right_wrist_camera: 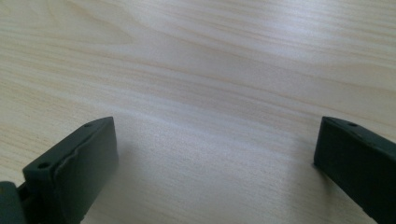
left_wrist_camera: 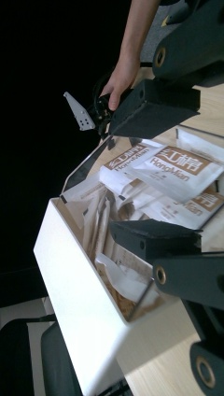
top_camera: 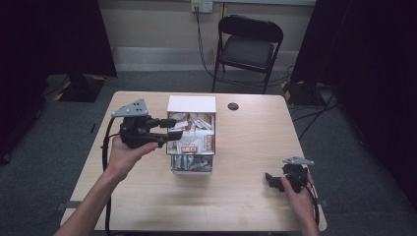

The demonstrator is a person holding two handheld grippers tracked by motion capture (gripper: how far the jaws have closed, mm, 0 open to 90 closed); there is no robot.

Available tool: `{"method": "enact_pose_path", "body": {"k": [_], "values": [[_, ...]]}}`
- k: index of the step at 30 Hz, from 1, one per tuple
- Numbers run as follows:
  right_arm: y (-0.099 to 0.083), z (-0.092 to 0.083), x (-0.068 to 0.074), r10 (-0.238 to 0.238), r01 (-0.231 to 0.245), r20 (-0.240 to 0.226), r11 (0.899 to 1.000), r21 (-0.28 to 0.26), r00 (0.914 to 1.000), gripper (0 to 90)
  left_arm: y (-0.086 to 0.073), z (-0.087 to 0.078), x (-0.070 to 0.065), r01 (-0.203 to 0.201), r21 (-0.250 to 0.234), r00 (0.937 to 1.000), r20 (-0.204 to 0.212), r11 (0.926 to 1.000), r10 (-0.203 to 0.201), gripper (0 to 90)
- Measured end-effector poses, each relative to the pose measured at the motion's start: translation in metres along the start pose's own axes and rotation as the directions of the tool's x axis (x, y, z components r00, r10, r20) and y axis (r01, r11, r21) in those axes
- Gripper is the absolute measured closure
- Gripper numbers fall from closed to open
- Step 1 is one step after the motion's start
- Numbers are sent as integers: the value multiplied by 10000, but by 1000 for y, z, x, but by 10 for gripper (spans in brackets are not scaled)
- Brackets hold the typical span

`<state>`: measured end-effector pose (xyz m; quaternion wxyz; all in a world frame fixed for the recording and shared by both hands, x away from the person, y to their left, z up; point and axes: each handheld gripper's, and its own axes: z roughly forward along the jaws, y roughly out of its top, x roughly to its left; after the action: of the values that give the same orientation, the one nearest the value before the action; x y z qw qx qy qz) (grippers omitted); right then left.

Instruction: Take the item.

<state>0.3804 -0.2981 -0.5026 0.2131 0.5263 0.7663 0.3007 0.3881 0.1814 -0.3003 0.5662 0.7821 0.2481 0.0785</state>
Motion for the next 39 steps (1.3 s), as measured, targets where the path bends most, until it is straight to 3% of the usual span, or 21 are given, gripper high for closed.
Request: {"method": "enact_pose_path", "body": {"k": [2,5,7,13,18,23,26,28,34,37,39], "values": [[0,0,0,1,-1,0,10000,-1,10000,0,0,7,1,84,38,9996,270,10000,-85,478],[0,0,0,-2,2,1,10000,0,10000,0,-1,15,-1,-131,290,9996,250,9995,123,483],[0,0,0,0,0,-1,10000,0,10000,0,-1,18,-2,-378,292,9990,261,9989,370,544],[0,0,0,-1,1,-1,10000,0,10000,0,-4,27,-2,-403,616,9986,354,9973,382,568],[0,0,0,-2,2,0,10000,0,10000,0,-8,28,3,-227,649,9992,350,9976,204,617],[0,0,0,1,-1,-1,10000,0,10000,0,-10,34,3,-322,809,9986,441,9962,287,649],[0,0,0,1,-1,-1,10000,1,10000,0,-13,36,4,-228,792,9997,149,9966,217,648],[0,0,0,1,-1,0,10000,2,10000,0,-14,36,7,-92,716,9997,247,9974,75,664],[0,0,0,1,-1,-1,10000,0,10000,0,-14,37,5,-268,900,9991,357,9956,237,683],[0,0,0,-1,1,-1,10000,-1,10000,0,-15,39,3,-384,1029,9986,411,9939,344,722],[0,0,0,1,-1,-1,10000,1,10000,0,-15,37,3,-378,1046,9985,421,9938,336,794]]}}
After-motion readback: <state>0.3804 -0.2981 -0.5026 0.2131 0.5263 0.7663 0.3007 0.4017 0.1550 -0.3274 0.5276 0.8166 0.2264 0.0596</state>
